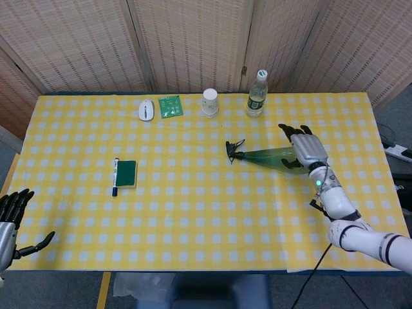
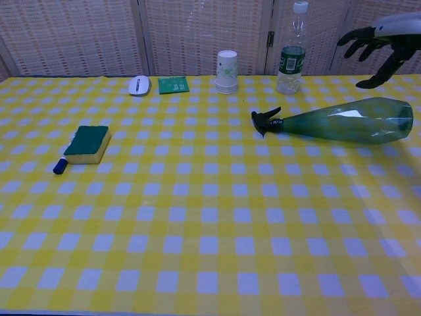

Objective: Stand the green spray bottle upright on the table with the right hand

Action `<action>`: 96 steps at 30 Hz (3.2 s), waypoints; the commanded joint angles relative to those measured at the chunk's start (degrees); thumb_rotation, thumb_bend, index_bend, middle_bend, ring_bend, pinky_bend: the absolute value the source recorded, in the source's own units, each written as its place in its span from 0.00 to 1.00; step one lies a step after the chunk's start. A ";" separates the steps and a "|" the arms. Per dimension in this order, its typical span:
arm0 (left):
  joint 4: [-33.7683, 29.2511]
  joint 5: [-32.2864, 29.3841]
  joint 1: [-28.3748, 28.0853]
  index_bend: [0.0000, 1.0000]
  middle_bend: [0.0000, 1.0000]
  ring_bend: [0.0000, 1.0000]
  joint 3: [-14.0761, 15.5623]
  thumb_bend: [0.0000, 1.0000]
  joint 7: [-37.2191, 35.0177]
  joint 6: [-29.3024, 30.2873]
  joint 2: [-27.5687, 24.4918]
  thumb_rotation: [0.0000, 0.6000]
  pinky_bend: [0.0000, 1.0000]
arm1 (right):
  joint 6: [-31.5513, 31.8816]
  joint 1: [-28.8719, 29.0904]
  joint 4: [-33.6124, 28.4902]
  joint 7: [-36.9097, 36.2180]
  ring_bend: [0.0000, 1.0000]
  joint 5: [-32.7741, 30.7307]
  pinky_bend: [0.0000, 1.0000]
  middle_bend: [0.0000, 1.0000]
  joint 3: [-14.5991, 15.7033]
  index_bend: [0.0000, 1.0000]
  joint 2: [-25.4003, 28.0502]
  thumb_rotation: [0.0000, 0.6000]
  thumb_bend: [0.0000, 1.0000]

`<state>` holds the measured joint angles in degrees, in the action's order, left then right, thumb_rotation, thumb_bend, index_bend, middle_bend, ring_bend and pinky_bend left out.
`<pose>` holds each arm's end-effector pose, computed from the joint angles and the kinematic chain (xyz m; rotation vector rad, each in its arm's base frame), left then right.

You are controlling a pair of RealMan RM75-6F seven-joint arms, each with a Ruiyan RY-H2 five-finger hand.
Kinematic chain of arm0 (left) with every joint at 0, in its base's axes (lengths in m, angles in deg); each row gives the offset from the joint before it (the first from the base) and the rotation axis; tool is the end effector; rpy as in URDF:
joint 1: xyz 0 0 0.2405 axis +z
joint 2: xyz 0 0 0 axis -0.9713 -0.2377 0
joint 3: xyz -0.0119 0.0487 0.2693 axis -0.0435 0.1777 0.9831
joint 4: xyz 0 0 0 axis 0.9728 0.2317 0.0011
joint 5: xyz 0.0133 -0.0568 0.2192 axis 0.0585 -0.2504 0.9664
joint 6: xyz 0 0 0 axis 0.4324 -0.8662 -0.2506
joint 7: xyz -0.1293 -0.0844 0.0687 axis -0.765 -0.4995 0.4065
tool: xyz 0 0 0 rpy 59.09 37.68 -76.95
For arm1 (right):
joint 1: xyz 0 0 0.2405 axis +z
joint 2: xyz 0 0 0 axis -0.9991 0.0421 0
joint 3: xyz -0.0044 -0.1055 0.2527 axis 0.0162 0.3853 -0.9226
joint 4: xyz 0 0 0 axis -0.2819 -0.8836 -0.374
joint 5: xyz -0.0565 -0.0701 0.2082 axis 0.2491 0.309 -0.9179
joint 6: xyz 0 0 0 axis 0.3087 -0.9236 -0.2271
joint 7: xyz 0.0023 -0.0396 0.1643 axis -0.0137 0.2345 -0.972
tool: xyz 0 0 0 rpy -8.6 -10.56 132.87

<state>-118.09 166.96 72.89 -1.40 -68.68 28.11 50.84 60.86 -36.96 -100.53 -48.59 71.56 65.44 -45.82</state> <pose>-0.3275 0.1954 0.1725 -1.3765 -0.8759 -0.9931 -0.2050 -0.4555 0.0846 1.5961 -1.1412 0.7077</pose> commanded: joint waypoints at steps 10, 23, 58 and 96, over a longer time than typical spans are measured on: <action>1.44 -0.50 1.04 0.00 0.10 0.03 -0.41 0.25 -6.53 1.65 -1.83 0.40 0.00 | -6.54 13.86 23.23 16.29 0.17 -20.57 0.02 0.16 3.31 0.10 -19.16 1.00 0.37; 1.68 -0.16 1.19 0.00 0.10 0.03 -0.44 0.25 -7.31 1.86 -2.03 0.41 0.00 | -9.09 15.91 27.27 21.58 0.18 -26.06 0.02 0.16 6.76 0.12 -22.44 1.00 0.37; 0.15 -1.37 1.74 0.00 0.10 0.03 -1.14 0.26 -2.81 2.01 -1.83 0.41 0.00 | 27.59 -3.86 -1.16 -19.12 0.50 19.45 0.44 0.47 -5.81 0.65 -17.12 1.00 0.37; -0.09 -0.94 1.80 0.00 0.10 0.03 -1.12 0.26 -2.86 1.91 -2.04 0.41 0.00 | 22.91 -18.67 20.27 -77.36 0.33 46.84 0.29 0.30 1.28 0.35 -25.09 1.00 0.37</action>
<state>-118.19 166.03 74.69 -2.52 -71.53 30.02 48.81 83.49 -55.36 -79.89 -126.37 118.02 66.39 -71.27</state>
